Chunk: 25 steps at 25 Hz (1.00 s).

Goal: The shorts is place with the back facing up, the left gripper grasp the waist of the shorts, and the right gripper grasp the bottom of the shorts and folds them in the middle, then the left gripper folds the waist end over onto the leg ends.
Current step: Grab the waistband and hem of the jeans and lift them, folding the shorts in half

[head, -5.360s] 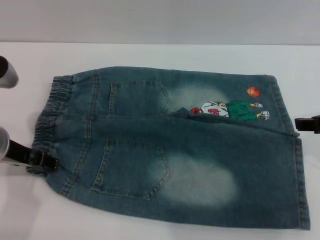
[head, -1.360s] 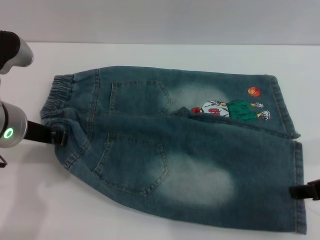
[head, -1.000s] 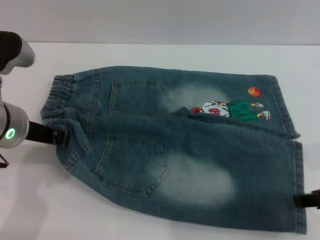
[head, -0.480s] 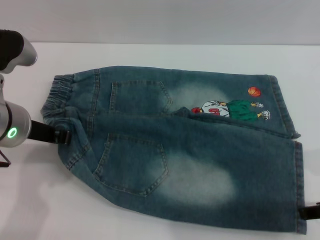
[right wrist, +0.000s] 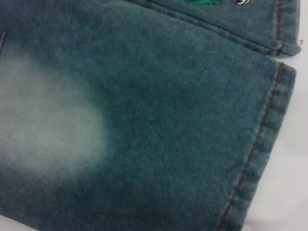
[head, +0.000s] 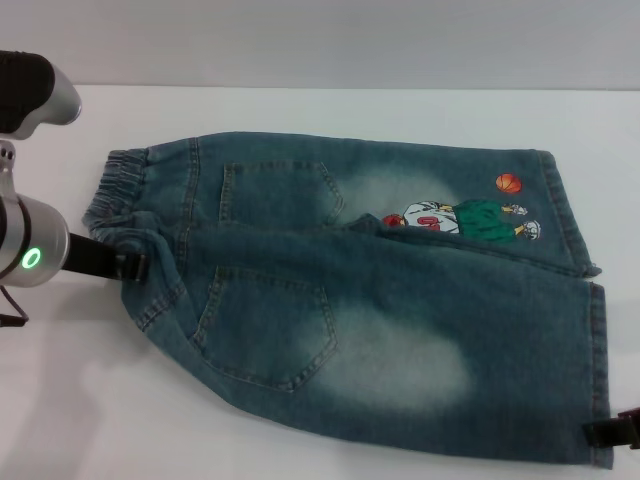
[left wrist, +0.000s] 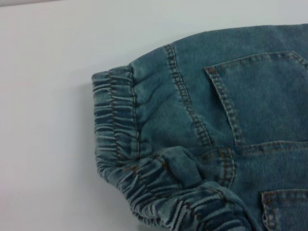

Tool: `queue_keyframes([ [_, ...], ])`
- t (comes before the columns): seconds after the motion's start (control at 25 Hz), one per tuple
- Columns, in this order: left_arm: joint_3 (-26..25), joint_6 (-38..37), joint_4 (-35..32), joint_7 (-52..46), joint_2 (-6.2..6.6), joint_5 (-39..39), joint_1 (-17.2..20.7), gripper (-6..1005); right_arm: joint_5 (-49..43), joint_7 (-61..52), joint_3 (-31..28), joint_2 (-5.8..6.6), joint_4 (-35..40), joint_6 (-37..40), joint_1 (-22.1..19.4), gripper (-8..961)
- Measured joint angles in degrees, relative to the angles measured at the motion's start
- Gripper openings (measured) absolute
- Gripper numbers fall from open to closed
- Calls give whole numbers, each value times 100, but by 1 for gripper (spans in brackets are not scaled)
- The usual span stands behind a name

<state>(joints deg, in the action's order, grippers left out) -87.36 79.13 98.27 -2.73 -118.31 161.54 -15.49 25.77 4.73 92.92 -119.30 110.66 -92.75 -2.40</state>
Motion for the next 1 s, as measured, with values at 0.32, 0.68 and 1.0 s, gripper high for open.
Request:
queue_keyframes([
  [0.32,63,-63,-28,0,1,0,-32,221,-20,0,28,-5,-24,13,0,640],
  [0.68,80,-65,4,-15,1,-2,-33,221,-26,0,81,-6,-146,66,20,641],
  [1.0,120,-74,-1,-26,1,-14,-33,222,1,-17,207,-21,-201,177,21,641],
])
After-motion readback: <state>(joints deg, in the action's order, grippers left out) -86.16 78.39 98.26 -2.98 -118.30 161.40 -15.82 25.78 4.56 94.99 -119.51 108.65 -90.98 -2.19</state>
